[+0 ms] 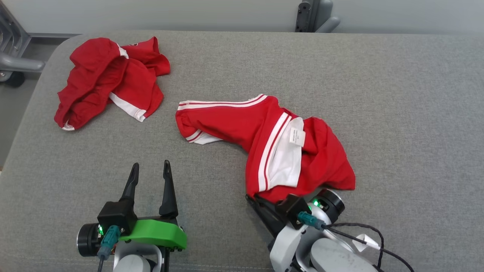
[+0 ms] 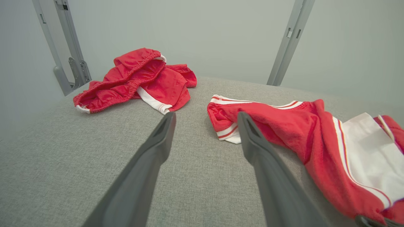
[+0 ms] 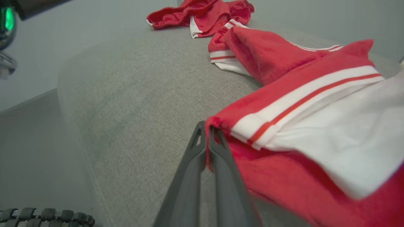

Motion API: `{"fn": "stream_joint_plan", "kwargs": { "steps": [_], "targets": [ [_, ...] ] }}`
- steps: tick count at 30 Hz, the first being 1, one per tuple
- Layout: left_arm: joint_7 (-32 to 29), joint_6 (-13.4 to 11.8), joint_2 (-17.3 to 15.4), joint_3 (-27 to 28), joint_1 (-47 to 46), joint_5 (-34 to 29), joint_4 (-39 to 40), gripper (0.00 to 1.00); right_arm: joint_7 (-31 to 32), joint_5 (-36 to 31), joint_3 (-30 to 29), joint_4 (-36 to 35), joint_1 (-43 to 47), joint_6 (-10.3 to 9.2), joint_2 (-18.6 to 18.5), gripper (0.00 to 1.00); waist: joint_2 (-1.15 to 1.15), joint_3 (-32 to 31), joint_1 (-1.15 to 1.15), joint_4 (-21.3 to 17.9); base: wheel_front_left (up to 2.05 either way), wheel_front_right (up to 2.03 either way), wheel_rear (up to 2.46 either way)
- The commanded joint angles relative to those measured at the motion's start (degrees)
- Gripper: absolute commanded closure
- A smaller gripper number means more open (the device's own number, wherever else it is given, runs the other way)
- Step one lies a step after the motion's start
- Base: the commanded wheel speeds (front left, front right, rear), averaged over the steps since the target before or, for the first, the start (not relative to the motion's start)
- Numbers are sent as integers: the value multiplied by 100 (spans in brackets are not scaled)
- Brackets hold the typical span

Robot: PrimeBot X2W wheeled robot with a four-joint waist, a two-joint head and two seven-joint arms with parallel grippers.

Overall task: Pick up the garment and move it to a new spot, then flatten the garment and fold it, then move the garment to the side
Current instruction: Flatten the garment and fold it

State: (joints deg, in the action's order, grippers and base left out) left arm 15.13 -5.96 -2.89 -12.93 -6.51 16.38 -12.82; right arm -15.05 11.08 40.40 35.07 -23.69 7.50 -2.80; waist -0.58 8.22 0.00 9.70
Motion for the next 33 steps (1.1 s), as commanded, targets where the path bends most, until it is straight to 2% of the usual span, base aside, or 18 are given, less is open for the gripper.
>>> {"fn": "stream_joint_plan", "kwargs": {
  "steps": [1, 4, 5, 6, 7, 13, 21, 26, 31, 33],
  "targets": [
    [4, 24, -1, 25, 43, -78, 3, 0, -18, 107, 136, 51, 67, -2, -18, 100, 58, 1, 0, -15, 0, 0, 0],
    [3, 41, -1, -13, 30, -80, -24, 0, -18, 189, 534, 170, 18, -2, -14, 100, 58, 0, 0, -31, 0, 0, 0],
    [3, 46, -1, -31, 25, -80, -41, 0, -18, 240, 687, 174, -3, -2, -9, 70, 58, -3, 0, -37, 0, 0, 0],
    [4, 53, -1, -51, 22, -83, -55, 0, -18, 301, 740, 172, -23, -2, -13, 46, 58, -8, 0, -52, 0, 0, 0],
    [4, 64, -1, -75, 19, -92, -74, 0, -18, 360, 757, 135, -37, -4, -23, 0, 58, -13, 0, -72, 0, 0, 0],
    [4, 159, -1, -303, -165, -157, -189, 0, -18, 302, 324, -142, 162, -4, -21, 0, 58, -63, 0, -341, 0, 0, 0],
    [3, 254, -5, -835, -646, -126, -588, 0, -18, -188, -956, -909, 686, -4, -20, 0, 58, -84, 0, -889, 0, 0, 0],
    [3, 364, -9, -1342, -1139, 51, -1289, 0, -18, -446, -1739, -1479, 1074, -3, -16, 0, 58, -99, 0, -1182, 0, 0, 0],
    [-120, 402, -8, -1861, -1751, 508, -2062, 0, -17, -668, -2269, -1888, 1312, -3, -15, 0, 58, -78, 0, -1505, 0, 0, 0],
    [-352, 389, -13, -2108, -2091, 995, -2412, 0, -18, -737, -2548, -2044, 1387, -3, -16, 0, 58, -46, 0, -1674, 0, 0, 0]
  ]
}}
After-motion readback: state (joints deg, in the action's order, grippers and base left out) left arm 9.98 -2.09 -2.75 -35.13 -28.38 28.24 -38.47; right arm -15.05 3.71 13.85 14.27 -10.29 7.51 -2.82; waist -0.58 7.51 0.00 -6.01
